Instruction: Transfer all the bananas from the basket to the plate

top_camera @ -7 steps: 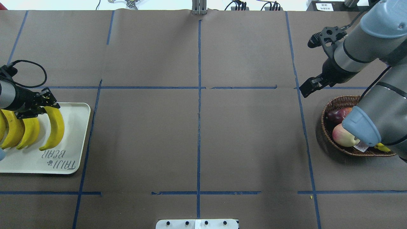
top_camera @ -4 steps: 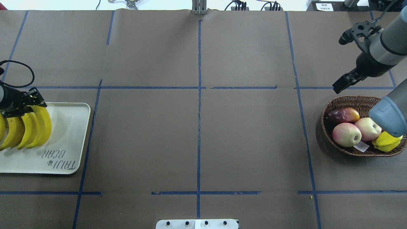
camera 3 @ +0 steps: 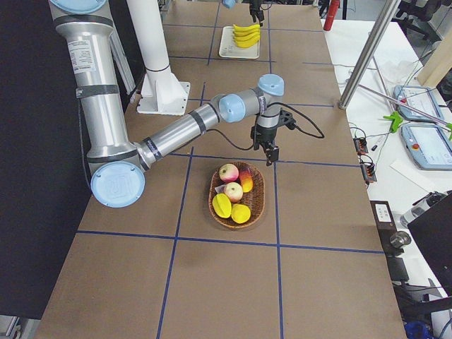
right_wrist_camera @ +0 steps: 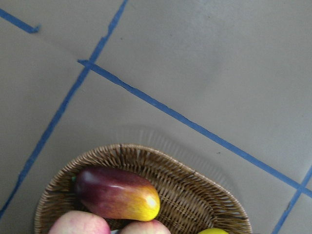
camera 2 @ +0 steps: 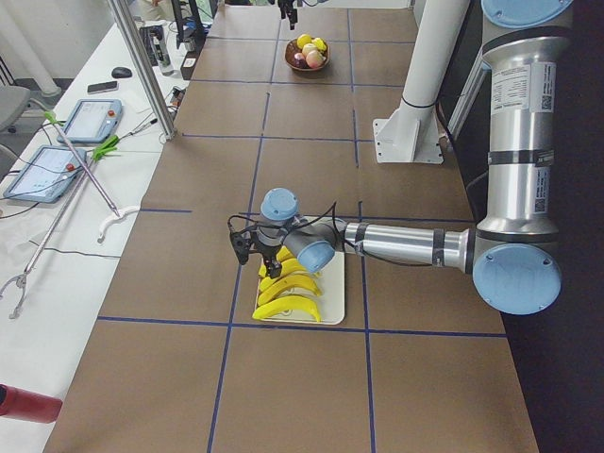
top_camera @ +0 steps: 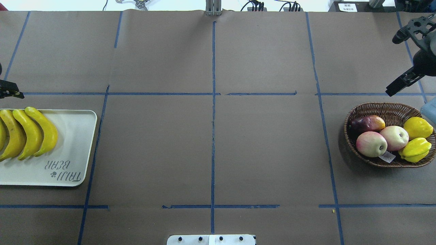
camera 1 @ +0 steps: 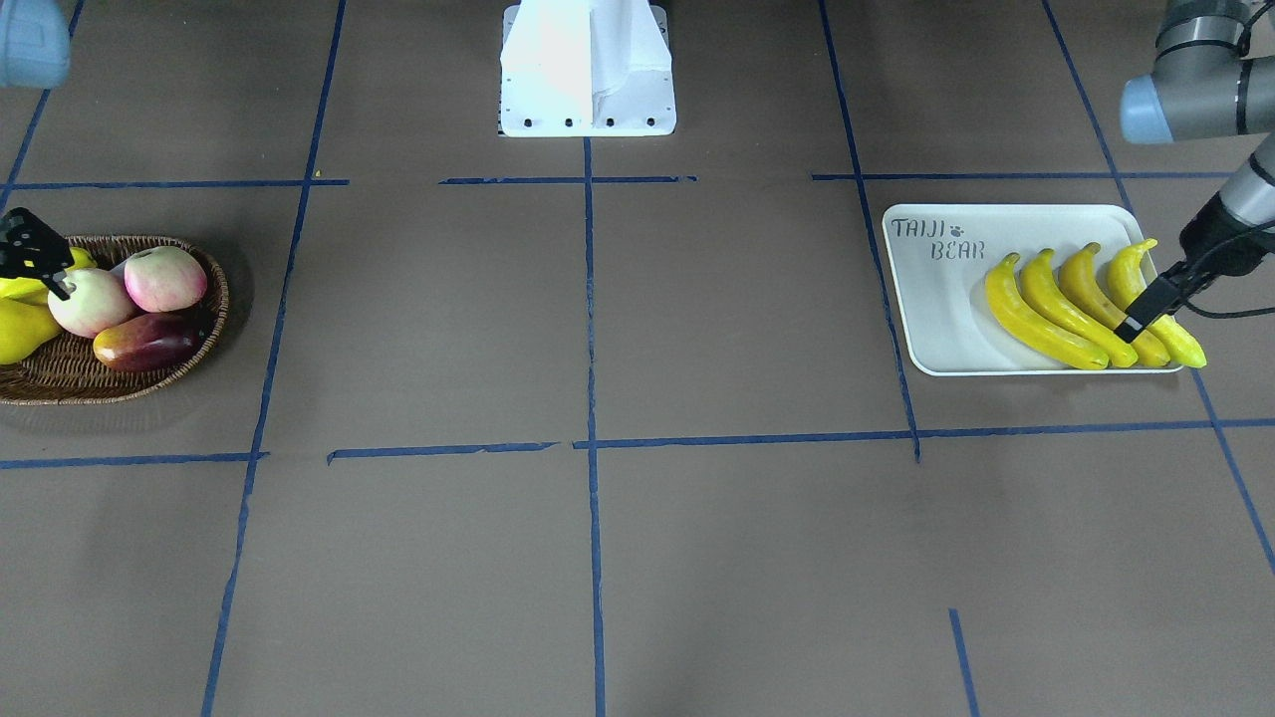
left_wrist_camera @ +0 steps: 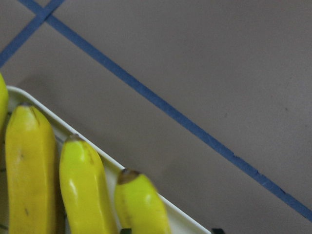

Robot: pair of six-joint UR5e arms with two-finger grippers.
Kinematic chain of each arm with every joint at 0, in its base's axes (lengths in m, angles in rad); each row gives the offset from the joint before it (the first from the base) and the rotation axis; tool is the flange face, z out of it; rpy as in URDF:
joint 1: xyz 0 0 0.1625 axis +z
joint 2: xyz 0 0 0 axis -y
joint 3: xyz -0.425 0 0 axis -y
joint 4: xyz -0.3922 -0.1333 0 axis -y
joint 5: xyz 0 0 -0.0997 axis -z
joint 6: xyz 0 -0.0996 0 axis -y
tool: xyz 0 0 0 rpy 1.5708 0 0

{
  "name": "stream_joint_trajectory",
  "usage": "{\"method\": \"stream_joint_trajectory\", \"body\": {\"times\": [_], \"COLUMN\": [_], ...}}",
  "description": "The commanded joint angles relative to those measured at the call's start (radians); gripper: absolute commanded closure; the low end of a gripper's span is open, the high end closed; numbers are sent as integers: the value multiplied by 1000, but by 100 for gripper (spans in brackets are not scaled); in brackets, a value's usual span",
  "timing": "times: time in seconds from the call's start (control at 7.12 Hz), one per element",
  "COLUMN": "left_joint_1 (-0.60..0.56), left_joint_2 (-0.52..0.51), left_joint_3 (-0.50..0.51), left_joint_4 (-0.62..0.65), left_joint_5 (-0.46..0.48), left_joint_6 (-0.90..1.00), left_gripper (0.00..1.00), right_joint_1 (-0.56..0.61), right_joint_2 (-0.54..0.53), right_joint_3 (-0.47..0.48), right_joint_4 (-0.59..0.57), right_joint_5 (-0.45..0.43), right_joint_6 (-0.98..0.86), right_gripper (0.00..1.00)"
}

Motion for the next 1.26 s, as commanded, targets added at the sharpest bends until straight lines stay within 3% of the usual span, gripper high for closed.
{"method": "stream_joint_trajectory", "body": {"times": [0.0, 0.28, 0.7, 0.84, 1.12], "left_joint_1": [-102, -157, -295, -312, -344], "left_joint_2": [26, 63, 59, 57, 56], "left_joint_3": [-16, -16, -83, -129, -177], "left_joint_4": [19, 74, 441, 573, 784], "left_joint_5": [-98, -101, -96, -93, -98], "left_joint_6": [329, 631, 1152, 1254, 1263], "left_gripper": [0, 0, 0, 0, 0], "right_joint_1": [147, 294, 352, 352, 353], "right_joint_2": [-74, -147, -183, -198, -209], "right_joint_3": [-45, -62, -146, -163, -214], "right_joint_4": [1, 6, 10, 12, 12], "right_joint_5": [45, 47, 67, 70, 85], "right_joint_6": [-216, -302, -368, -367, -317], "right_gripper": [1, 1, 1, 1, 1]}}
